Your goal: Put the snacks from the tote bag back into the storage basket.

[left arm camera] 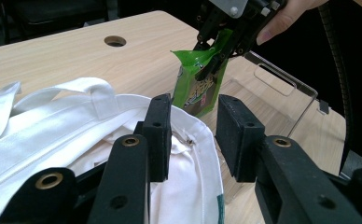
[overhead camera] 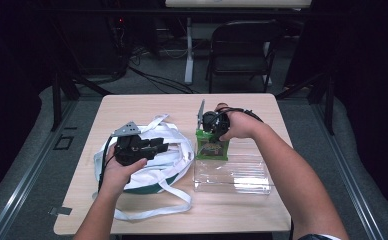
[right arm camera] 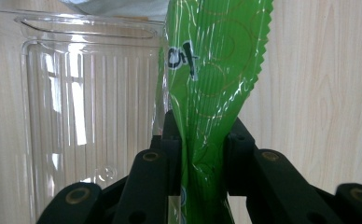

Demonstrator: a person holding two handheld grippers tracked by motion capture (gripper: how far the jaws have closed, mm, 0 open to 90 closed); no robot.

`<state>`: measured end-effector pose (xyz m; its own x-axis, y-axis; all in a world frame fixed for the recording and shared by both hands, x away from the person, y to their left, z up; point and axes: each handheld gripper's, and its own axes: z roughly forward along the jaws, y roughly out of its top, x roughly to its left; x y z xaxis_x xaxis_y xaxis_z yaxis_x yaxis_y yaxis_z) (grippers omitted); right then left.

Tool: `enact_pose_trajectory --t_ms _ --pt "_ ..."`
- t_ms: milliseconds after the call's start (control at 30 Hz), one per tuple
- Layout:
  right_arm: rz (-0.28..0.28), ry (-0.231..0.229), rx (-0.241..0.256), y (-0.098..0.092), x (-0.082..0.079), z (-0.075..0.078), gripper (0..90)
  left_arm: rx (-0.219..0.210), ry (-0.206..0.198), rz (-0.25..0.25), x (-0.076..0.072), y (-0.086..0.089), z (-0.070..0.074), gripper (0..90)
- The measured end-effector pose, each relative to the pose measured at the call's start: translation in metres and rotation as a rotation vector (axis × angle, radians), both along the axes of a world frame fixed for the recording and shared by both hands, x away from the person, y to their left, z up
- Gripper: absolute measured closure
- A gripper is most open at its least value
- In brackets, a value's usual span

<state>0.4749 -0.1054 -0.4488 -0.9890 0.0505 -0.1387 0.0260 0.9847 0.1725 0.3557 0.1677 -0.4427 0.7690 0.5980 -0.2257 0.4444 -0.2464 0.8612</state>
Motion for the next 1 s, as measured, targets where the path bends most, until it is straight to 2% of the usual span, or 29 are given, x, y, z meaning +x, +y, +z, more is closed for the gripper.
enact_pose_trajectory --t_ms 200,233,267,533,600,633,700,967,1000 --pt "-0.009 -0.005 0.007 0.0011 0.0014 -0.002 74.0 0.001 0.0 -0.001 0.0002 0.0001 -0.0003 65.8" --pt "0.003 -0.011 -0.009 0.0012 0.0021 -0.0011 74.0 0.003 0.0 -0.002 0.0003 0.0001 -0.0004 65.8" --pt "-0.009 -0.007 0.011 0.0007 0.0015 -0.0027 74.0 0.004 0.0 -0.002 0.0004 0.0001 -0.0005 65.8" --pt "-0.013 -0.013 0.008 0.0 0.0029 -0.0033 72.4 0.002 0.001 0.001 0.0004 0.0002 -0.0007 65.9" --pt "-0.02 -0.015 0.015 -0.0001 0.0034 -0.0032 70.3 0.001 0.001 0.002 0.0004 0.0004 -0.0007 65.9" --pt "-0.019 -0.011 0.003 -0.0002 0.0045 -0.002 69.8 0.001 0.001 0.002 0.0004 0.0004 -0.0007 65.9" --pt "-0.03 -0.007 0.023 -0.001 0.0045 -0.0027 68.2 0.002 0.0 0.003 0.0004 0.0005 -0.0007 65.9" --pt "-0.033 -0.037 0.006 -0.0018 0.0059 -0.0015 56.8 0.004 -0.002 0.001 0.0004 0.0005 -0.0006 65.9" --pt "-0.044 -0.041 0.02 -0.0022 0.0052 -0.0025 55.0 0.004 -0.001 0.002 0.0004 0.0004 -0.0007 65.9"
